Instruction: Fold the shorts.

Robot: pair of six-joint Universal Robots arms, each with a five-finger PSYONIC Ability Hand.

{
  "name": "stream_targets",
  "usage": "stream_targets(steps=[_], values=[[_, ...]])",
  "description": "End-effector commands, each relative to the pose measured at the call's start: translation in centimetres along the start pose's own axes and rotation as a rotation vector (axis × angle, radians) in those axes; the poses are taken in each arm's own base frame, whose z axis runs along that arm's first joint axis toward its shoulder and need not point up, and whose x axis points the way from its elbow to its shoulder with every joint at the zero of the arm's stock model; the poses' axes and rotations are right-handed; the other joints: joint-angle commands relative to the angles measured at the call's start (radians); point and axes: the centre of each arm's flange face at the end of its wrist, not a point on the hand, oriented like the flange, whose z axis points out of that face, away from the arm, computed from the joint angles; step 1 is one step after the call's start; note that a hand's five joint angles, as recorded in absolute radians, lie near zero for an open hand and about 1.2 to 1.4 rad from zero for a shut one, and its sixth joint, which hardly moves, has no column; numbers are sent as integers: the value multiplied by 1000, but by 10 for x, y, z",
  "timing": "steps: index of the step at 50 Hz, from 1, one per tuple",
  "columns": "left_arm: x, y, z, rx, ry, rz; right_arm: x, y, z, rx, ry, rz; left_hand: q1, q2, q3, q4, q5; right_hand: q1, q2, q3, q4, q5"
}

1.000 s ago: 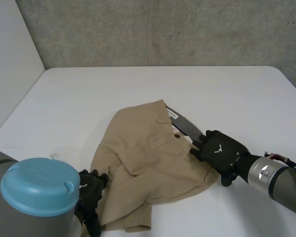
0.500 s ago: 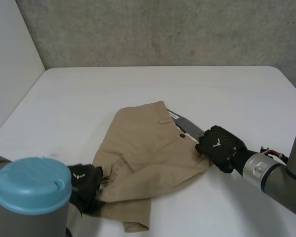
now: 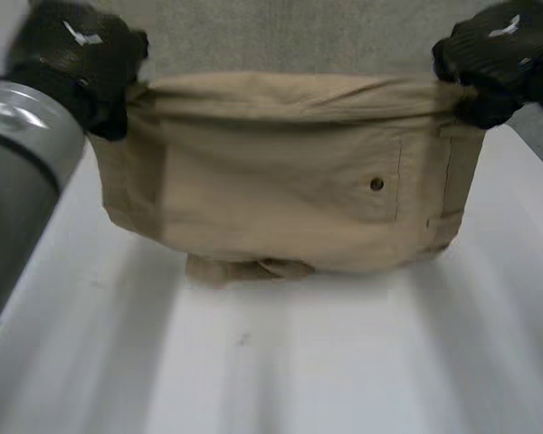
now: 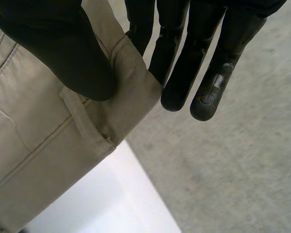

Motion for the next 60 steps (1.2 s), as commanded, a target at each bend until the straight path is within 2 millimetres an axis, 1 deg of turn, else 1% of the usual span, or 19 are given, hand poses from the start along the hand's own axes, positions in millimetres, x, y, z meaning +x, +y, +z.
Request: stream_targets(steps=[1, 9, 14, 18, 19, 22, 23, 24, 26, 29, 32, 34, 38, 41, 44, 50, 54, 55, 60], values=[[40, 63, 57, -191, 82, 48, -43, 43, 48, -148, -86, -39, 281, 203, 214, 203, 245, 441, 218, 226, 205, 248], [61, 116, 125, -255, 48, 50, -72, 89, 108, -173, -37, -61, 281, 203, 214, 203, 245, 441, 218, 226, 205, 248], [67, 117, 166, -115, -48, 15, -66, 87, 145, -9, 140, -78, 281, 203, 214, 203, 245, 441, 218, 226, 205, 248], [48, 80, 193, 130, -208, -51, -38, 50, 166, 270, 388, -96, 281, 203, 214, 203, 245, 441, 218, 226, 205, 248], [37, 59, 198, 237, -275, -77, -31, 42, 167, 325, 430, -99, 281, 203, 214, 203, 245, 441, 218, 226, 205, 248], [20, 25, 198, 394, -361, -117, 2, -6, 161, 573, 612, -112, 281, 203, 214, 203, 245, 441, 218, 226, 205, 248], [1, -5, 190, 502, -415, -146, 9, -18, 156, 628, 650, -114, 281, 203, 214, 203, 245, 441, 218, 226, 205, 248], [-12, -22, 183, 558, -446, -161, 23, -39, 146, 721, 710, -115, 281, 203, 214, 203, 245, 441, 218, 226, 205, 248], [-47, -67, 156, 687, -518, -205, 31, -54, 137, 779, 747, -112, 281, 203, 214, 203, 245, 441, 218, 226, 205, 248], [-57, -77, 146, 721, -524, -234, 38, -67, 126, 825, 751, -79, 281, 203, 214, 203, 245, 441, 218, 226, 205, 248], [-55, -68, 149, 703, -494, -256, 36, -64, 125, 811, 716, -41, 281, 203, 214, 203, 245, 441, 218, 226, 205, 248], [-39, -54, 153, 652, -449, -254, 30, -54, 128, 762, 677, -29, 281, 203, 214, 203, 245, 441, 218, 226, 205, 248], [-14, -11, 162, 517, -368, -219, 5, -17, 140, 591, 562, -15, 281, 203, 214, 203, 245, 441, 218, 226, 205, 248], [5, 17, 163, 439, -306, -195, -22, 23, 152, 433, 457, -2, 281, 203, 214, 203, 245, 441, 218, 226, 205, 248], [35, 57, 159, 331, -202, -164, -52, 64, 159, 289, 349, 1, 281, 203, 214, 203, 245, 441, 218, 226, 205, 248], [94, 144, 141, 94, -33, -110, -99, 120, 161, 125, 164, 5, 281, 203, 214, 203, 245, 441, 218, 226, 205, 248], [121, 187, 124, -43, 53, -73, -126, 155, 156, 6, 59, -7, 281, 203, 214, 203, 245, 441, 218, 226, 205, 248], [125, 193, 119, -69, 69, -68, -135, 167, 153, -46, 23, -19, 281, 203, 214, 203, 245, 441, 218, 226, 205, 248], [135, 213, 93, -199, 154, -39, -145, 180, 139, -151, -50, -47, 281, 203, 214, 203, 245, 441, 218, 226, 205, 248]])
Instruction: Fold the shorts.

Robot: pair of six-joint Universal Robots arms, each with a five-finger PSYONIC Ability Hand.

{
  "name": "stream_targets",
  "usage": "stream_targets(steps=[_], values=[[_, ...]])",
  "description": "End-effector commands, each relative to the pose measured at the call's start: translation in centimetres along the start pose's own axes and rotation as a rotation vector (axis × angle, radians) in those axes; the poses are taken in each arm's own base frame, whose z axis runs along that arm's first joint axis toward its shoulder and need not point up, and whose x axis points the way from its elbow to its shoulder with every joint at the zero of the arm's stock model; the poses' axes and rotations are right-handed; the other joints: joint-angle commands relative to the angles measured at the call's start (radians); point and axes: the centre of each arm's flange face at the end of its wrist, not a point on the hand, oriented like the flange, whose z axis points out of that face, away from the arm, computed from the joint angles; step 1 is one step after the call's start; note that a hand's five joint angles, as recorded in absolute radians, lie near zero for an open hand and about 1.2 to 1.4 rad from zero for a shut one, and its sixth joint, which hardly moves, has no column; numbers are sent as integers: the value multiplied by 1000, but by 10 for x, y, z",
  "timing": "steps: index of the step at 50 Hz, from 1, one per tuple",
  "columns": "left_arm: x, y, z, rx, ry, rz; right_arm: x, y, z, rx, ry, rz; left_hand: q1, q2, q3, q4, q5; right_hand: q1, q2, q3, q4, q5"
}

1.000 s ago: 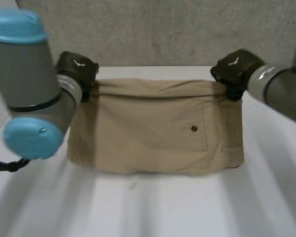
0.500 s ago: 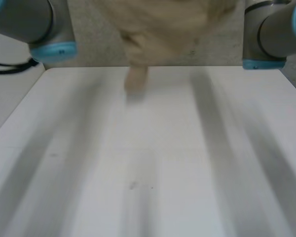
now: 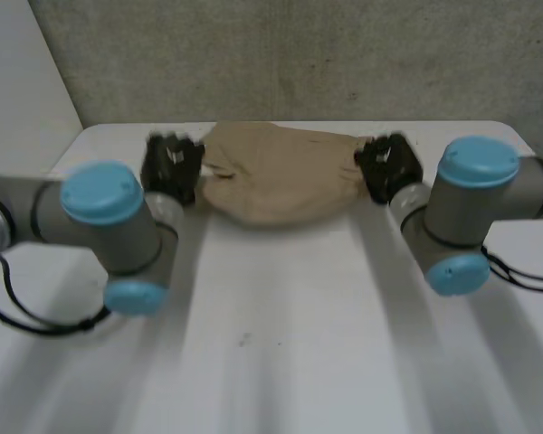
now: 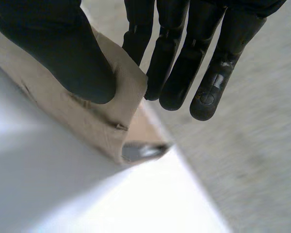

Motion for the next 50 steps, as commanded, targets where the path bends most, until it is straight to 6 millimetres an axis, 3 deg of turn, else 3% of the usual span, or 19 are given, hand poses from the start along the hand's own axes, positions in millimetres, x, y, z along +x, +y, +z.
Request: stream_targets(steps=[1, 13, 19, 26, 35, 36, 37, 38, 39, 40, 50], values=[[22, 39, -44, -228, 140, 50, -20, 27, -21, -169, -126, -44, 268, 201, 208, 198, 245, 423, 218, 215, 204, 235], [5, 6, -102, -381, 224, 95, -4, 8, -74, -284, -203, -29, 268, 201, 208, 198, 245, 423, 218, 215, 204, 235], [1, 6, -130, -472, 246, 131, -4, 6, -104, -371, -267, -25, 268, 201, 208, 198, 245, 423, 218, 215, 204, 235], [3, 7, -177, -566, 341, 178, 1, 13, -135, -480, -334, -20, 268, 201, 208, 198, 245, 423, 218, 215, 204, 235], [-4, 2, -222, -655, 438, 214, -3, 17, -181, -582, -499, -208, 268, 201, 208, 198, 245, 423, 218, 215, 204, 235], [-4, 2, -222, -653, 438, 215, -2, 19, -187, -597, -517, -222, 210, 144, 151, 141, 187, 423, 218, 215, 204, 235], [-5, 0, -221, -647, 434, 213, -2, 19, -189, -596, -520, -226, -14, -81, -74, -84, -37, 423, 218, 215, 204, 235], [-5, -1, -219, -640, 429, 210, -3, 20, -190, -595, -523, -227, -272, -339, -332, -342, -295, 423, 218, 215, 204, 235], [-7, -3, -216, -632, 420, 207, -3, 20, -190, -592, -521, -226, -763, -830, -823, -833, -786, 423, 218, 215, 204, 235], [-8, -4, -214, -630, 413, 206, -5, 21, -191, -588, -520, -216, -954, -1020, -1013, -1023, -977, 423, 218, 215, 204, 235], [-36, -48, -151, -431, 267, 114, -9, 28, -183, -528, -427, -156, -936, -1002, -995, -1005, -958, 423, 218, 215, 204, 235]])
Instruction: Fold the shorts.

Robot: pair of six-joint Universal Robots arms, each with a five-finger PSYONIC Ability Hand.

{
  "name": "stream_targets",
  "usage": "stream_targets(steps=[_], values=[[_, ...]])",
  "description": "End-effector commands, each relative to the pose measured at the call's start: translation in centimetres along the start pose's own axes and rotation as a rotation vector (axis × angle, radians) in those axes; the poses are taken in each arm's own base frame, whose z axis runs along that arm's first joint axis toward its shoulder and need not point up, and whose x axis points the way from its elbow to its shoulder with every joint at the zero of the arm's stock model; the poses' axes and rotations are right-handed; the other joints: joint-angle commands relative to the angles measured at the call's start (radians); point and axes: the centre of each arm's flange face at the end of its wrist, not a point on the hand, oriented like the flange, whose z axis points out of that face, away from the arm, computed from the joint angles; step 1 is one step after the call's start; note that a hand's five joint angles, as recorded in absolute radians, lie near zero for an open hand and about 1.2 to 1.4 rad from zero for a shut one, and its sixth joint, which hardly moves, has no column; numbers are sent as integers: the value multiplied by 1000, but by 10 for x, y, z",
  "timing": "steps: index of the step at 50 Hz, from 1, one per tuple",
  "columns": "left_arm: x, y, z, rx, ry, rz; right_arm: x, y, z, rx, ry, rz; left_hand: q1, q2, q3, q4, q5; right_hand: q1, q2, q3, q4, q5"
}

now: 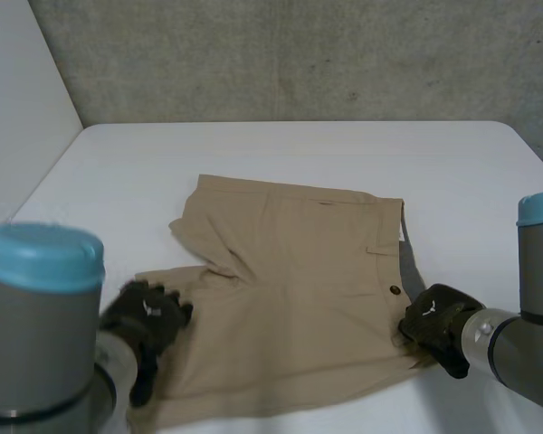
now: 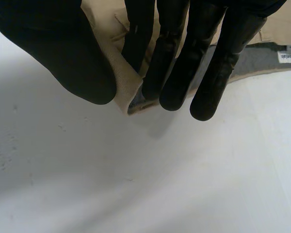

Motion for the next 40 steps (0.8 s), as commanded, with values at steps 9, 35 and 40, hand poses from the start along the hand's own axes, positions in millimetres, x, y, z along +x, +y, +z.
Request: stream_targets(steps=[9, 35, 40], values=[[-59, -84, 70, 414, -55, -98, 1, 0, 14, 82, 97, 75, 143, 129, 112, 127, 112, 423, 218, 215, 204, 235], [-69, -70, 205, 274, 24, -63, -2, 3, 20, 93, 113, 75, 337, 323, 306, 321, 306, 423, 218, 215, 204, 235], [-66, -67, 211, 270, 37, -54, -3, 4, 20, 93, 110, 75, 325, 311, 294, 309, 294, 423, 218, 215, 204, 235]])
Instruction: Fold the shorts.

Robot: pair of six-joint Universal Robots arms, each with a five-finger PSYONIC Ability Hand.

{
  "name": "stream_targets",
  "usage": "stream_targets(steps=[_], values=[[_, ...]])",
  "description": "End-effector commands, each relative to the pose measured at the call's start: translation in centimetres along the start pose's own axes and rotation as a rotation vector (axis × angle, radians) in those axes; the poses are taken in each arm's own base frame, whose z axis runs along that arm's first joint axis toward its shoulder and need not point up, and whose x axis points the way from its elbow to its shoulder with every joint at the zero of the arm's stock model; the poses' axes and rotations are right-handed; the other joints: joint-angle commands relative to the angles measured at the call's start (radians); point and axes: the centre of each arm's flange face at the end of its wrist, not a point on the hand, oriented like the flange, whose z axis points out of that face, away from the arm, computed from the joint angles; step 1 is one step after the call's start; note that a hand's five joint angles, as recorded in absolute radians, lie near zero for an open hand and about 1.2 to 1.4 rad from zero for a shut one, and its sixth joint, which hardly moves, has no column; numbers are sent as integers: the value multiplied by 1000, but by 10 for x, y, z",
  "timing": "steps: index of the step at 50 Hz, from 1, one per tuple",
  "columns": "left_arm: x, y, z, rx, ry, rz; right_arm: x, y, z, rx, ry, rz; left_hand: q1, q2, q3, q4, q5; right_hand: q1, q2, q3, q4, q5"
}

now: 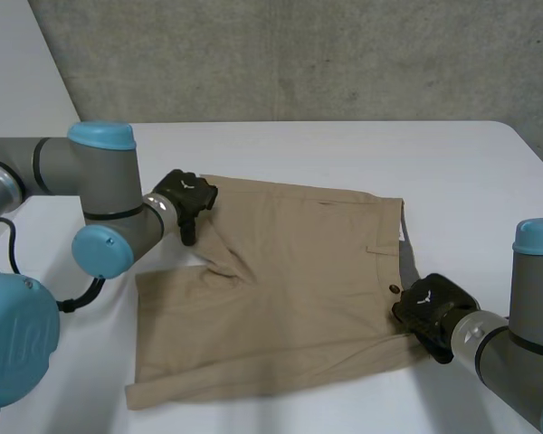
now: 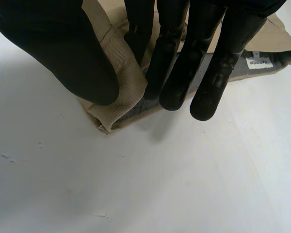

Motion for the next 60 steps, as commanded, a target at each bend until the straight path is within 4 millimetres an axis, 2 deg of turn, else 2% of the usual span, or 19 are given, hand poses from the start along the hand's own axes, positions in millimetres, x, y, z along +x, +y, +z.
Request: stream_targets(steps=[1, 6, 10, 16, 20, 23, 27, 33, 35, 36, 38, 42, 52, 60], values=[[4, 5, 5, 0, 32, 9, 0, 0, 1, 1, -1, 0, 16, 23, 18, 29, 32, 413, 218, 215, 204, 225], [7, 11, 6, -25, 47, 24, 0, 0, 1, 2, 3, 1, 57, 64, 59, 70, 73, 413, 218, 215, 204, 225], [8, 12, 5, -36, 49, 39, 1, 0, 1, 4, 5, 1, 204, 211, 205, 216, 220, 413, 218, 215, 204, 225], [7, 11, 1, -54, 52, 65, 1, 0, 1, 4, 5, 1, 559, 566, 560, 571, 575, 413, 218, 215, 204, 225], [9, 12, -1, -63, 57, 66, 1, 0, 1, 4, 7, 0, 624, 631, 625, 636, 640, 413, 218, 215, 204, 225], [8, 13, -4, -71, 52, 65, 1, 0, 1, 3, 6, 1, 621, 628, 622, 634, 637, 413, 218, 215, 204, 225], [-4, 8, -13, -85, 7, 63, 0, 0, 1, 4, 5, 0, 621, 628, 622, 634, 637, 413, 218, 215, 204, 225], [-12, 15, -22, -123, -6, 48, 0, 0, 1, 4, 5, 0, 571, 578, 573, 584, 587, 413, 218, 215, 204, 225], [-13, 16, -24, -126, -9, 43, 0, 0, 1, 3, 4, 0, 501, 508, 503, 514, 517, 413, 218, 215, 204, 225], [-13, 17, -25, -126, -9, 41, 0, 0, 1, 4, 3, -1, 338, 345, 339, 350, 354, 413, 218, 215, 204, 225], [-12, 17, -25, -124, -11, 40, -1, 0, 2, 4, 3, -1, 199, 206, 200, 211, 215, 413, 218, 215, 204, 225], [-13, 16, -27, -106, -23, 42, -2, 0, 2, 3, -1, -3, 154, 161, 156, 167, 170, 413, 218, 215, 204, 225], [-12, 6, -33, -69, -36, 47, -4, 1, 1, -1, -5, -5, 192, 199, 194, 205, 208, 413, 218, 215, 204, 225], [-8, 8, -34, -76, -27, 45, -4, 1, 2, -2, -7, -5, 571, 578, 572, 583, 587, 413, 218, 215, 204, 225]])
